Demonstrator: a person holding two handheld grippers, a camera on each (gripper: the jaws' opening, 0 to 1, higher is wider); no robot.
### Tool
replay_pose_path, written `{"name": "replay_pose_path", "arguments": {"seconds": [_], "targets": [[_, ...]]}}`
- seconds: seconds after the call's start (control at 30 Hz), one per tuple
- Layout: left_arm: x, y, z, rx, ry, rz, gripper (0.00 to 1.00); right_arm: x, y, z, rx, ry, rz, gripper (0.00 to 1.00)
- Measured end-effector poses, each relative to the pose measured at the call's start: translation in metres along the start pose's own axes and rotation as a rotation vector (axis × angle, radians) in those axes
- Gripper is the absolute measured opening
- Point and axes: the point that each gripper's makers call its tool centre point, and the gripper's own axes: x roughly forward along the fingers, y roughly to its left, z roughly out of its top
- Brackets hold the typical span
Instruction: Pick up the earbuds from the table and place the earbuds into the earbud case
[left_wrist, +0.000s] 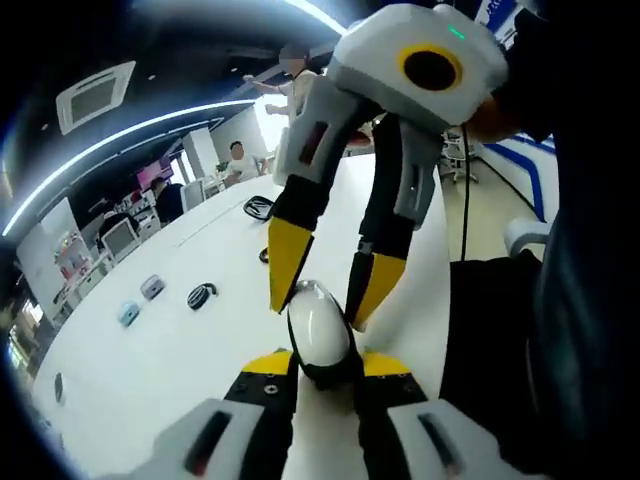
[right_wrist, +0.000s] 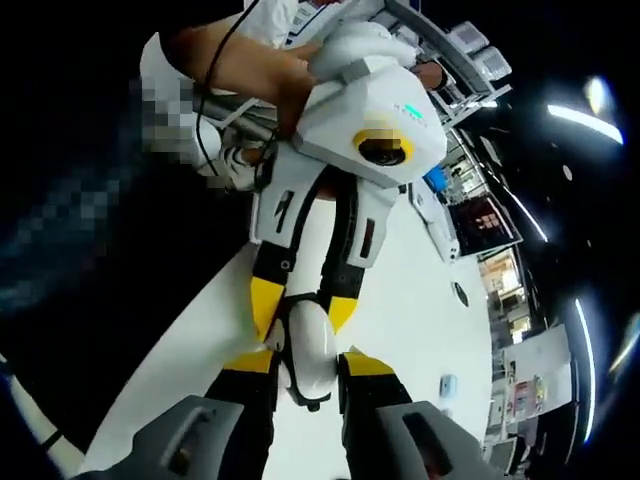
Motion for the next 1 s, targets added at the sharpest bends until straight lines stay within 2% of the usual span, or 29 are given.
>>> {"name": "replay_pose_path", "arguments": {"seconds": [0.1,0.2,0.3,0.4,0.53,0.63,0.67,0.97,1.0], "targets": [[0.0,0.0,0.0,-0.009,-0.005,-0.002,0.24,-0.001,-0.003,-0.002,0.102,-0.037,0.001,0.27],[0.0,0.001,-0.001,-0.021,-0.012,-0.005,0.24,-0.001,-0.009,-0.005,0.287,-0.135,0.04,0.33],[-0.001,0.001,-0.001,-0.031,-0.019,-0.013,0.24,-0.002,-0.008,-0.004,0.404,-0.219,0.095,0.37],[-0.001,0.001,-0.001,-0.032,-0.024,-0.024,0.24,0.001,-0.003,-0.01,0.428,-0.257,0.155,0.36],[-0.001,0.002,-0.002,-0.036,-0.031,-0.047,0.24,0.007,0.001,-0.016,0.429,-0.265,0.188,0.34],[-0.003,0.005,-0.003,-0.053,-0.04,-0.062,0.24,0.006,-0.006,-0.014,0.457,-0.295,0.186,0.23],[-0.004,0.006,-0.004,-0.058,-0.043,-0.065,0.24,0.007,-0.005,-0.015,0.491,-0.298,0.205,0.22],[-0.003,0.008,-0.005,-0.112,-0.074,-0.095,0.24,0.015,0.0,-0.009,0.558,-0.375,0.242,0.22],[-0.003,0.009,-0.006,-0.12,-0.081,-0.098,0.24,0.014,0.0,-0.008,0.588,-0.391,0.251,0.22]]}}
